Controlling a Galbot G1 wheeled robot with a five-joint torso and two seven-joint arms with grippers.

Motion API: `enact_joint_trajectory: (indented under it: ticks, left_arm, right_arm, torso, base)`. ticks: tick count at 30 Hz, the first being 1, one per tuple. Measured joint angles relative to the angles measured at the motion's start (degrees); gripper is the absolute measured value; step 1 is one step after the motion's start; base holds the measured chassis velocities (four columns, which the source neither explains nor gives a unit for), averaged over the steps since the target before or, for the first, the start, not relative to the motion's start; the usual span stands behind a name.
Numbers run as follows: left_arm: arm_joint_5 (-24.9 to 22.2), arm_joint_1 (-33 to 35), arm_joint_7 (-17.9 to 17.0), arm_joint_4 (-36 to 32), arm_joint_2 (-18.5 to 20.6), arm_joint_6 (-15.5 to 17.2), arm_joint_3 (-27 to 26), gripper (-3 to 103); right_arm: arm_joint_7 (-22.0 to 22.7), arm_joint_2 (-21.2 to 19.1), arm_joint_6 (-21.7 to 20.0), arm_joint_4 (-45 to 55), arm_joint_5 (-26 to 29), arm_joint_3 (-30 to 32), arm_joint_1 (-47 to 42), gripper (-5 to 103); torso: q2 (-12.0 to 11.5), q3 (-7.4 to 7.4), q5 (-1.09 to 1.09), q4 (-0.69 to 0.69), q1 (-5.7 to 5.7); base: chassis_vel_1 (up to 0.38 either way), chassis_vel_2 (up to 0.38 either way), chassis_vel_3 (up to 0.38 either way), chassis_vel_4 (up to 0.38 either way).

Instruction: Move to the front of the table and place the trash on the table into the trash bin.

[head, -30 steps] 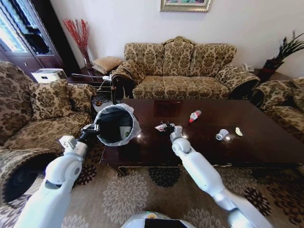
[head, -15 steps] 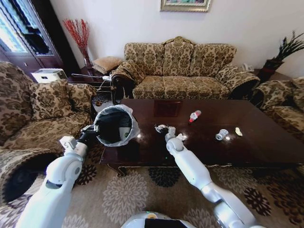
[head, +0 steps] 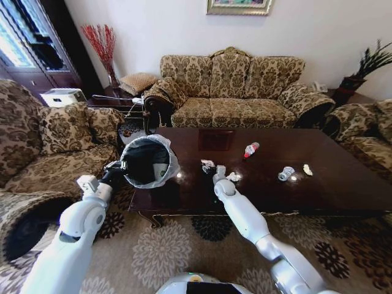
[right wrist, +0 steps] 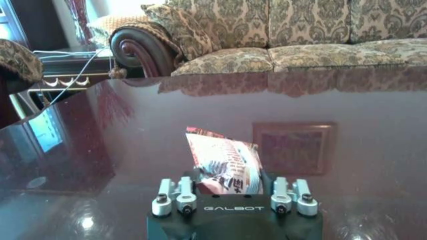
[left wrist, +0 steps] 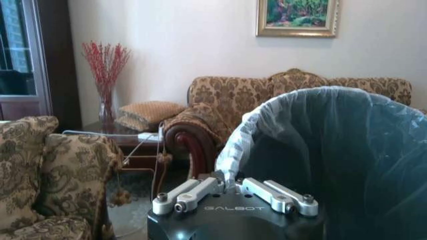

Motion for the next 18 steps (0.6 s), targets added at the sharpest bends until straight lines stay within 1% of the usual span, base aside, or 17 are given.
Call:
enact_joint_trajectory:
  ticks: [1,3,5,6,8,10,12,13,14,15,17,18]
  left_arm:
    - [0.0,0.0,0.0,0.0,0.1,0.0,0.0,0]
    - [0.0,0.0,0.0,0.0,0.1,0.0,0.0,0]
    - [-0.1,0.0,0.0,0.0,0.3,-0.1,-0.1,0]
    - [-0.1,0.0,0.0,0.0,0.3,-0.1,-0.1,0]
    - [-0.1,-0.1,0.1,0.1,0.3,-0.1,-0.1,0]
    - [-0.1,-0.1,0.1,0.1,0.3,-0.1,-0.1,0]
    - [-0.1,-0.2,0.1,0.1,0.3,-0.1,-0.1,0]
    - [-0.1,-0.2,0.1,0.1,0.3,-0.1,-0.1,0]
    - [-0.1,-0.1,0.1,0.1,0.3,-0.1,-0.1,0]
    - [-0.1,-0.1,0.1,0.1,0.3,-0.1,-0.1,0]
    - [-0.1,0.1,0.1,0.0,0.2,-0.1,-0.1,0]
    - [-0.1,0.1,0.1,0.0,0.2,-0.1,-0.1,0]
  right_arm:
    - [0.0,0.2,0.2,-0.2,-0.2,0.2,-0.1,49]
    - [0.0,0.2,0.3,-0.3,-0.3,0.2,-0.1,49]
    - [0.0,0.3,0.5,-0.5,-0.5,0.3,-0.1,37]
    - [0.0,0.3,0.5,-0.5,-0.5,0.3,-0.1,37]
    - [0.0,0.3,0.6,-0.5,-0.5,0.3,-0.1,27]
    - [0.2,0.1,0.9,-0.3,-0.5,0.6,-0.2,19]
    - [0.3,0.1,1.0,-0.1,-0.5,0.8,-0.2,19]
    - [0.6,0.0,1.1,0.6,-0.5,1.2,-0.4,15]
    - [1.8,-0.4,1.2,3.5,0.1,2.1,-0.6,13]
    - [1.8,-0.4,1.2,3.5,0.1,2.1,-0.6,13]
    - [3.3,-2.5,1.2,10.9,2.4,2.2,-0.6,7]
    - [3.3,-2.5,1.2,10.9,2.4,2.2,-0.6,7]
  torso:
    - [0.0,0.0,0.0,0.0,0.0]
    - [0.0,0.0,0.0,0.0,0.0]
    - [0.0,0.0,0.0,0.0,0.0]
    - [0.0,0.0,0.0,0.0,0.0]
    - [0.0,0.0,0.0,0.0,0.0]
    - [0.0,0.0,0.0,0.01,0.0]
    - [0.0,0.0,0.0,0.01,0.0]
    - [0.0,0.0,0.01,0.01,0.0]
    - [0.0,0.01,0.01,0.0,0.01]
    - [0.0,0.01,0.01,0.0,0.01]
    - [0.0,0.01,0.02,0.0,0.01]
    - [0.0,0.01,0.02,0.0,0.01]
  base:
    - [0.0,0.0,0.0,0.0]
    - [0.0,0.0,0.0,0.0]
    - [0.0,0.0,0.0,0.0]
    - [0.0,0.0,0.0,0.0]
    - [0.0,0.0,0.0,0.0]
    - [0.0,0.0,0.0,0.0]
    - [0.0,0.0,0.0,0.0]
    - [0.0,0.0,0.0,0.0]
    - [0.0,0.0,0.0,0.0]
    - [0.0,0.0,0.0,0.0]
    - [0.0,0.0,0.0,0.0]
    - [0.0,0.0,0.0,0.0]
